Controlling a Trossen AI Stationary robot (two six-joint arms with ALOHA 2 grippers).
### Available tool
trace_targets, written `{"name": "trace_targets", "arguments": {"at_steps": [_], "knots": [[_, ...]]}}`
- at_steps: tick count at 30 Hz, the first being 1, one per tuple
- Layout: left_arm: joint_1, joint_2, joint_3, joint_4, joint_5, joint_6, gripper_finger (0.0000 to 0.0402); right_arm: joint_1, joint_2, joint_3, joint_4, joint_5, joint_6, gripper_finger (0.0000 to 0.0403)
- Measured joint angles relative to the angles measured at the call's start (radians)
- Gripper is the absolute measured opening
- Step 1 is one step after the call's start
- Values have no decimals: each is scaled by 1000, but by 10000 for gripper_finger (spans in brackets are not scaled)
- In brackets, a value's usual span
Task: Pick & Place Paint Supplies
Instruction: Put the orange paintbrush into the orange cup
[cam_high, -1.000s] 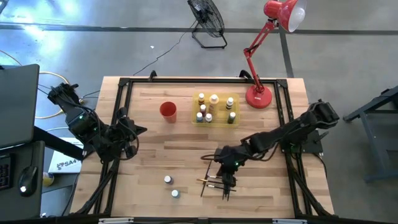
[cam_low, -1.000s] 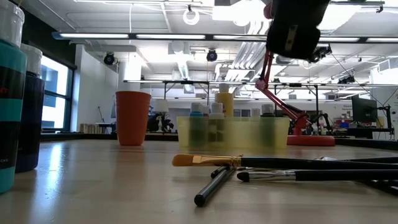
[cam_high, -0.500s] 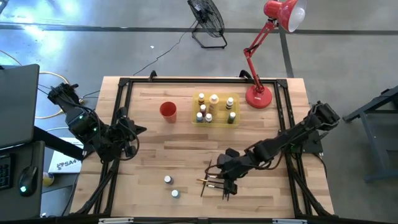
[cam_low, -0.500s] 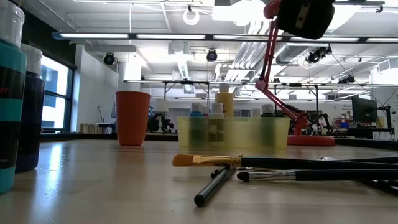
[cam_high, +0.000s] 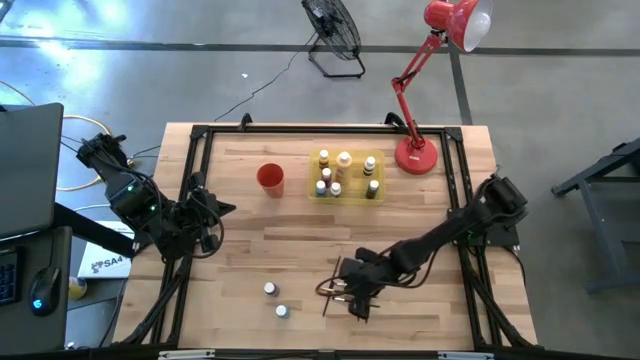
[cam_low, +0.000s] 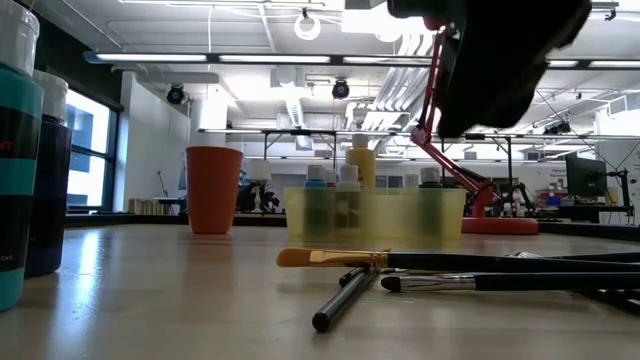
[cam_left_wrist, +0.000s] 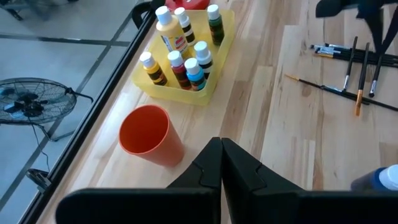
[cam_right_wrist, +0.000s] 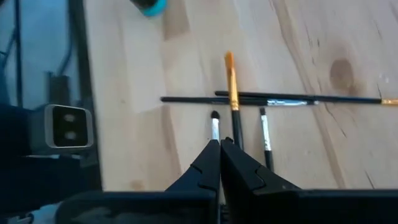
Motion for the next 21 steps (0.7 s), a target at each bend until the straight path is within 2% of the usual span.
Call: {"name": "trace_targets", "arguments": {"at_steps": [21], "knots": [[0,0,0,-1,1,0,1,-4,18,0,0,-4,-1,3]]}}
